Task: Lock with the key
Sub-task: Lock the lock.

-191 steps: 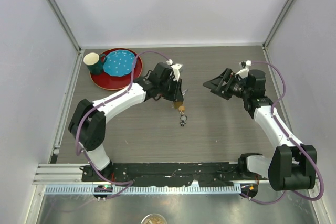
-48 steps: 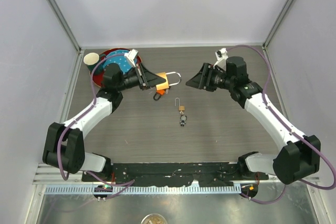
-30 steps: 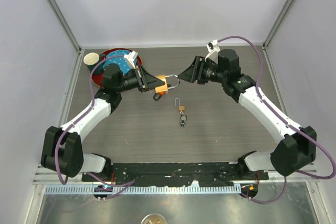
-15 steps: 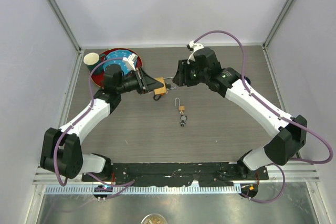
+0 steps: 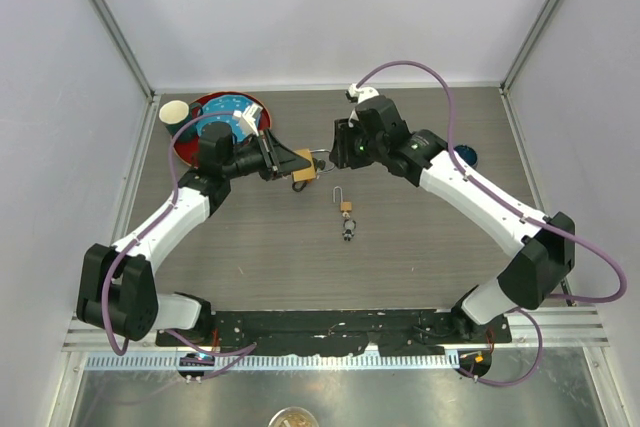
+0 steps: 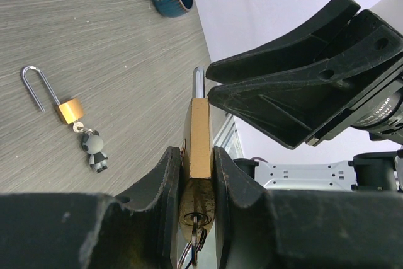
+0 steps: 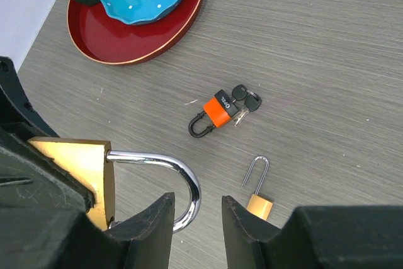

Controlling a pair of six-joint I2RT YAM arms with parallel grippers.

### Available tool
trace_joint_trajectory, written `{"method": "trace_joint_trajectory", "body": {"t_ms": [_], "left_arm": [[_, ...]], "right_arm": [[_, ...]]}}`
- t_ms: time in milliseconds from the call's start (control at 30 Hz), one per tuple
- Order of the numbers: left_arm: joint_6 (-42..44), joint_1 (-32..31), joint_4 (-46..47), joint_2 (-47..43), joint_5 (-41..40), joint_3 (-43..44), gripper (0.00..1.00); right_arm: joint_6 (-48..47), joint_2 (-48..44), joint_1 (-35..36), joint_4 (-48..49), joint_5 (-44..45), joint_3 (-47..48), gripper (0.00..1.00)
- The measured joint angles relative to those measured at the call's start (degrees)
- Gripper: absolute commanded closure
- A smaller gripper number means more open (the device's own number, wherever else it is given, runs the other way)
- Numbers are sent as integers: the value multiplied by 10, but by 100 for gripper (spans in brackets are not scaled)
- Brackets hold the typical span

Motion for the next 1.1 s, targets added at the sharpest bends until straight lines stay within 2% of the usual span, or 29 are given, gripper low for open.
{"method": "trace_joint_trajectory", "body": {"t_ms": [367, 633, 700, 733, 800, 1100], "left_arm": [[0, 0, 0, 0, 0, 2, 100], [-1, 0, 2, 0, 0, 2, 100], [-1, 0, 2, 0, 0, 2, 100], [-1, 0, 3, 0, 0, 2, 100], [-1, 1, 2, 0, 1, 2, 100], [37, 3, -30, 0, 6, 14, 100]], "right_arm": [[0, 26, 0, 14, 4, 0, 63], [2, 33, 0, 23, -5, 0, 77], [2, 33, 0, 27, -7, 0, 84], [1, 33, 0, 29, -7, -1, 92], [-1, 33, 0, 32, -13, -3, 99], [2, 33, -4, 37, -44, -10, 99]]}}
